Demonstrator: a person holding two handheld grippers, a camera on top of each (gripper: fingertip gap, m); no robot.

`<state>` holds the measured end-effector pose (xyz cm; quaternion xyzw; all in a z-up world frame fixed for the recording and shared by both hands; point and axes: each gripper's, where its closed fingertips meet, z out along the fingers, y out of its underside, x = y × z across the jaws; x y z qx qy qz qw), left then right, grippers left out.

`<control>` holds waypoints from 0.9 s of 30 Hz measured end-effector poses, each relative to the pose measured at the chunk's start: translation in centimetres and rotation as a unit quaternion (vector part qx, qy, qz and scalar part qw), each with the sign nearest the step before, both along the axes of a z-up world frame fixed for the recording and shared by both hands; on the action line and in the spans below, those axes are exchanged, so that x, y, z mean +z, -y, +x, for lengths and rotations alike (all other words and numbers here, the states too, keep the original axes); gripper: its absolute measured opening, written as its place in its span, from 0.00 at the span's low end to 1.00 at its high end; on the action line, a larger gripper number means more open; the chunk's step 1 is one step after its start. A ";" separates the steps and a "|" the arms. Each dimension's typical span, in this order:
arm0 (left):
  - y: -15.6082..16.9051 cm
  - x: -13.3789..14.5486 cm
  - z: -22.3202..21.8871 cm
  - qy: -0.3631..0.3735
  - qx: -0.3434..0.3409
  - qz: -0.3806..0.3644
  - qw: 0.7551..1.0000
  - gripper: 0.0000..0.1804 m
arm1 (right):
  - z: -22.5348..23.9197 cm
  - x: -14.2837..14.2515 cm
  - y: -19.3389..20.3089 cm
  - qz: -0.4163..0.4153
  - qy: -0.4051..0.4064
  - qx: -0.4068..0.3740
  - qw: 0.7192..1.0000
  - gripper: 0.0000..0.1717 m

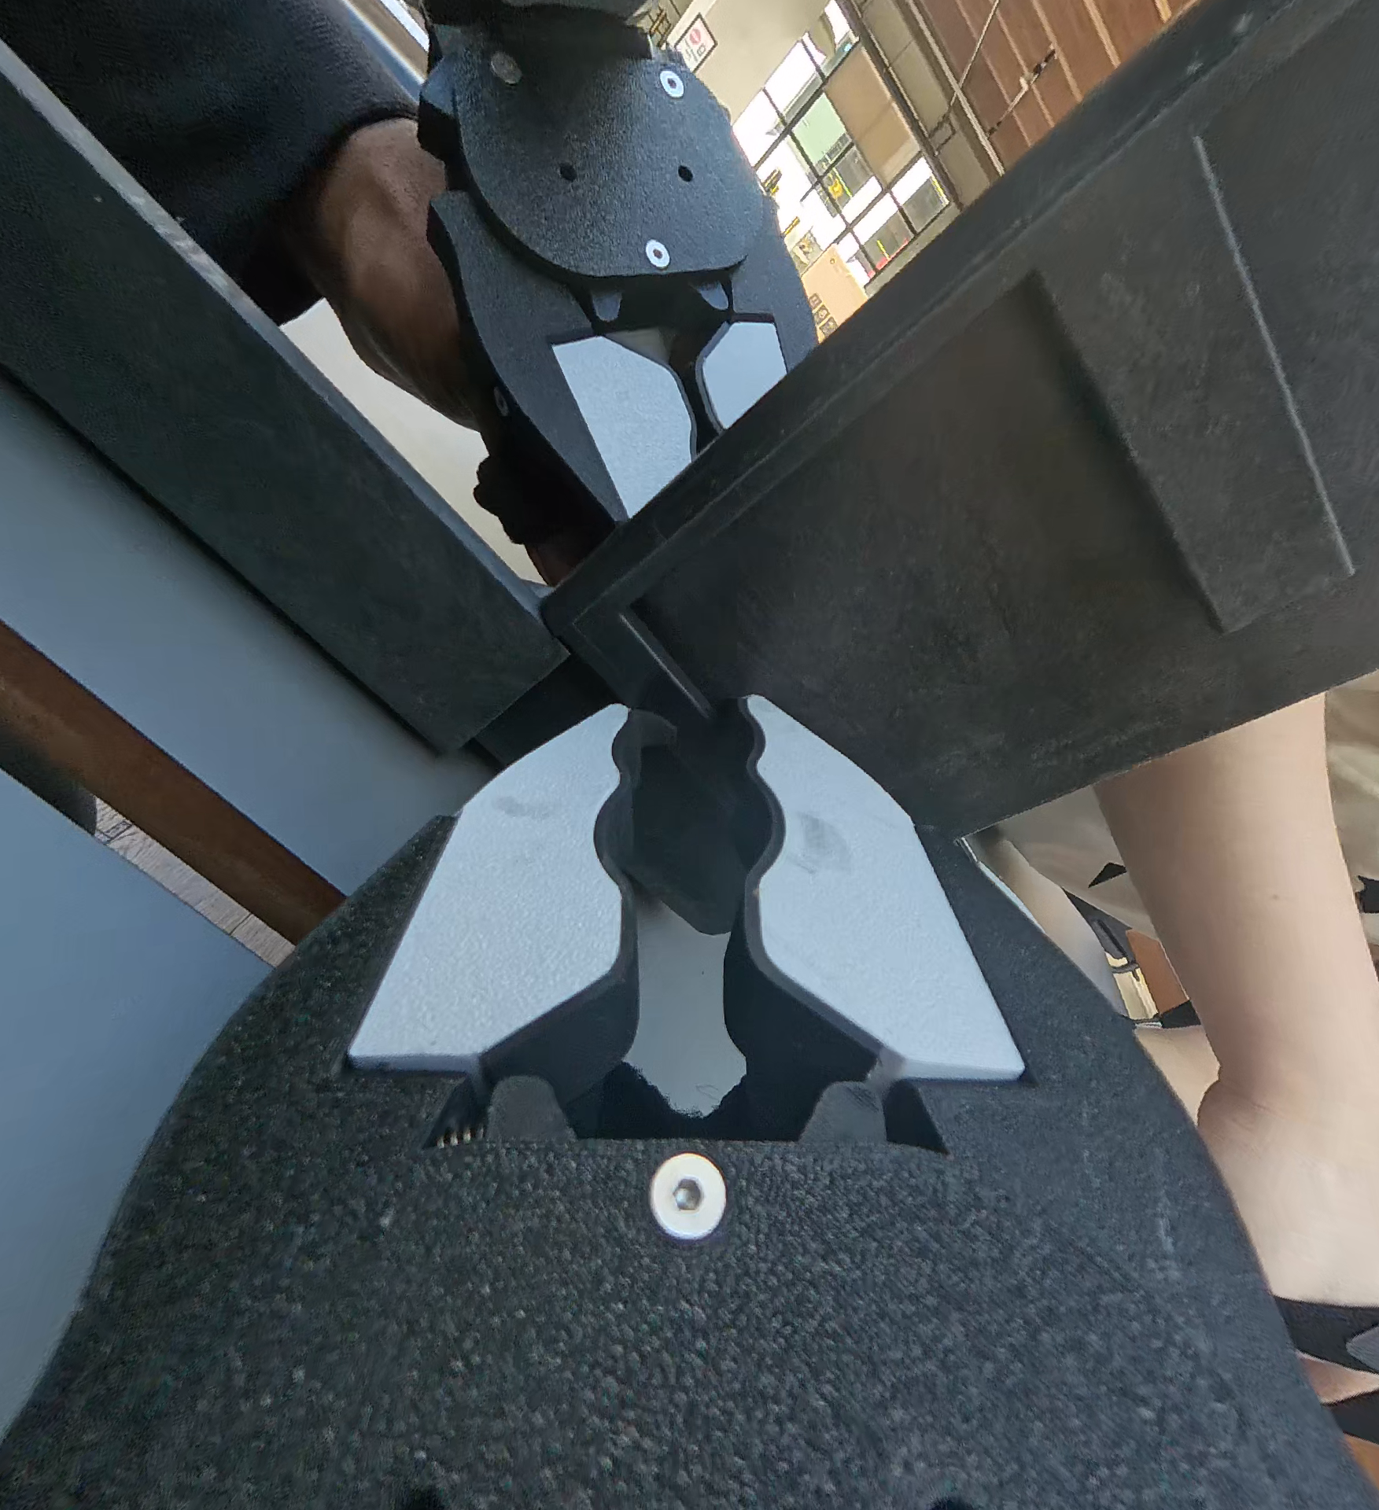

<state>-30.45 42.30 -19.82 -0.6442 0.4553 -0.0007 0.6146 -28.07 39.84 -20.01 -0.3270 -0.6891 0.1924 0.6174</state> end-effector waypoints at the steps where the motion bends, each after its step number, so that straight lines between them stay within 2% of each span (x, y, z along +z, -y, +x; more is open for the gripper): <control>1: 0.0 0.0 0.0 0.001 0.001 0.000 1.000 0.00 | 0.0 -0.1 0.0 0.000 0.002 -0.002 1.000 0.11; 18: -0.1 0.2 0.2 -0.009 0.008 -0.029 1.000 0.00 | 0.1 -0.1 -0.2 -0.016 -0.013 -0.004 1.000 0.12; 22: -0.6 1.0 0.1 -0.011 0.024 -0.027 0.999 0.00 | -0.2 0.0 0.0 -0.022 -0.016 -0.002 1.000 0.12; 25: -1.1 0.7 0.9 -0.046 0.009 -0.045 0.998 0.00 | -0.2 0.0 -0.2 -0.018 -0.017 -0.002 1.000 0.12; 27: -1.1 0.7 0.7 -0.036 0.020 -0.053 0.998 0.00 | -0.1 0.0 -0.2 -0.016 -0.017 -0.001 1.000 0.12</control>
